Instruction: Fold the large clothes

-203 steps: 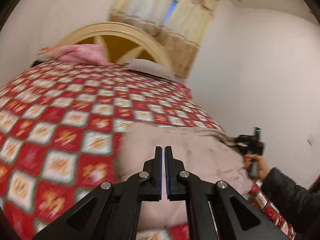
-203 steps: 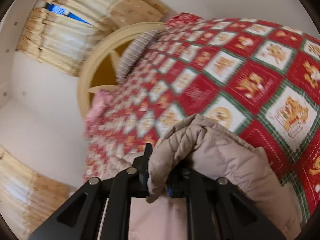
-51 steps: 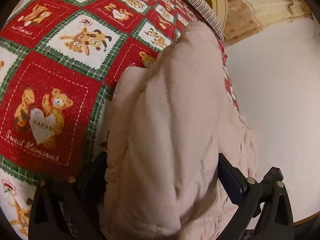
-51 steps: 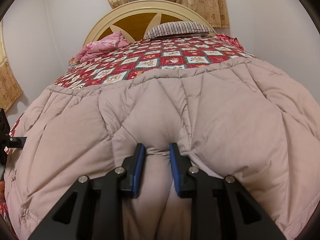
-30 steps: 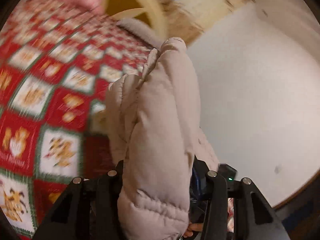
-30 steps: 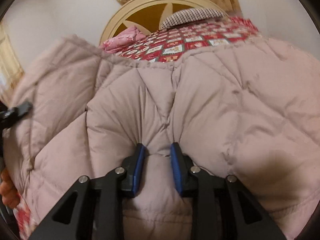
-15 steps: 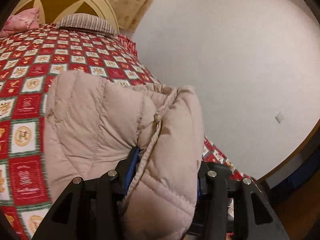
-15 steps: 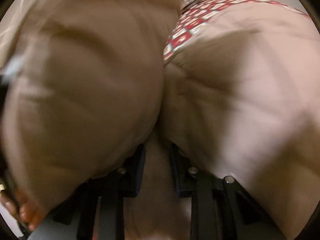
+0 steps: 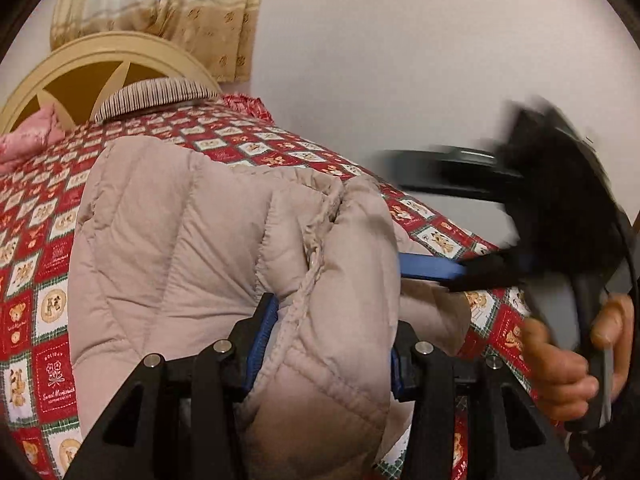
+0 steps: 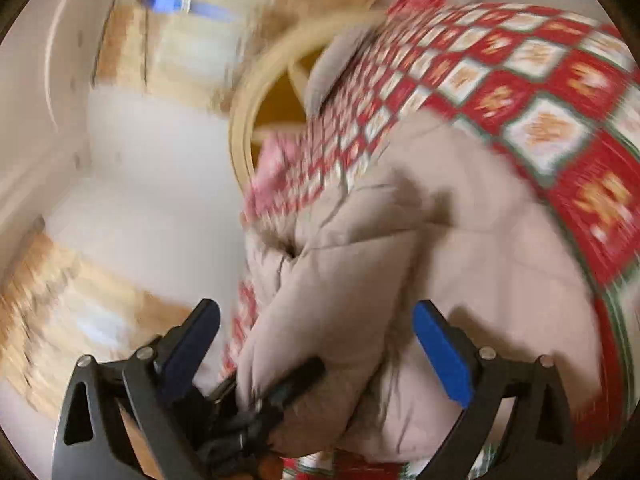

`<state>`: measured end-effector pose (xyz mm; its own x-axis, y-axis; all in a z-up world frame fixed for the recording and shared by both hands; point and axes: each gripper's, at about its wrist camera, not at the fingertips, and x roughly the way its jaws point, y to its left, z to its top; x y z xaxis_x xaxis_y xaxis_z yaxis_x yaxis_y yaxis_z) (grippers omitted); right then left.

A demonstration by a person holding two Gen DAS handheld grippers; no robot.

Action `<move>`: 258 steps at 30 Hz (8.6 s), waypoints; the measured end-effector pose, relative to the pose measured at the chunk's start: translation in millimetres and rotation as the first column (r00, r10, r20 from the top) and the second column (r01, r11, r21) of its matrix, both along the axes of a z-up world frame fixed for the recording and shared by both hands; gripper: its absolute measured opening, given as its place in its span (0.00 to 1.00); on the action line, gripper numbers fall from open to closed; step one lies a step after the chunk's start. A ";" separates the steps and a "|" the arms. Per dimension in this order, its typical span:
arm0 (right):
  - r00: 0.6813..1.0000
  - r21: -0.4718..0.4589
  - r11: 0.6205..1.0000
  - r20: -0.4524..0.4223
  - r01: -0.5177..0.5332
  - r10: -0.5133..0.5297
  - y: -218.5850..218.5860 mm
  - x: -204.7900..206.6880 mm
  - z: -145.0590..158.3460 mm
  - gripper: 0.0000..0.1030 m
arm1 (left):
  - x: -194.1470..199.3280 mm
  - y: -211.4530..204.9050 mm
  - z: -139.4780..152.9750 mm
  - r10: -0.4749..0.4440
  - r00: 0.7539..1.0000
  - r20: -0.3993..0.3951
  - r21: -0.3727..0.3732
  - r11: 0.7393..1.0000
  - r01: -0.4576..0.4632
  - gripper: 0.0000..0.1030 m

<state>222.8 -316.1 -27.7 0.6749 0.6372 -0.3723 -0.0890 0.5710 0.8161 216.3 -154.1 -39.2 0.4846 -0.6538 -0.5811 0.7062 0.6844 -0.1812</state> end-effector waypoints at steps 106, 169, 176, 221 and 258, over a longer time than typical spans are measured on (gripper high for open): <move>0.974 -0.438 0.880 -0.037 0.187 -0.225 -86.1 -94.0 -49.0 0.52 | 149.3 -76.0 -11.0 0.263 0.965 0.011 0.264 0.930 -0.257 0.79; 0.926 -0.543 0.760 0.098 0.357 -0.365 -35.7 55.0 -0.8 0.83 | 108.4 23.3 -24.8 0.411 0.911 0.034 0.176 0.895 -0.411 0.87; 0.961 -0.575 0.772 0.114 0.272 -0.253 -36.0 37.7 24.2 1.00 | 105.5 18.6 -24.0 0.424 0.904 0.057 0.192 0.884 -0.427 0.87; 0.996 -0.130 0.989 -0.046 0.065 -0.072 1.6 -183.0 -17.4 0.57 | -43.7 49.7 -42.9 -0.295 0.790 -0.537 -0.479 0.878 0.002 0.97; 0.828 -0.249 0.797 0.041 0.551 -0.559 -132.3 -339.7 -58.3 0.72 | -114.2 -201.6 -37.3 -0.123 0.911 -0.395 -0.091 0.991 0.094 0.99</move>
<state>-116.9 -448.4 -86.0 0.8699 0.0450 -0.4911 0.3278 0.6913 0.6439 102.0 -355.7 -76.6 0.1459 -0.7345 -0.6627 0.6345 0.5834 -0.5069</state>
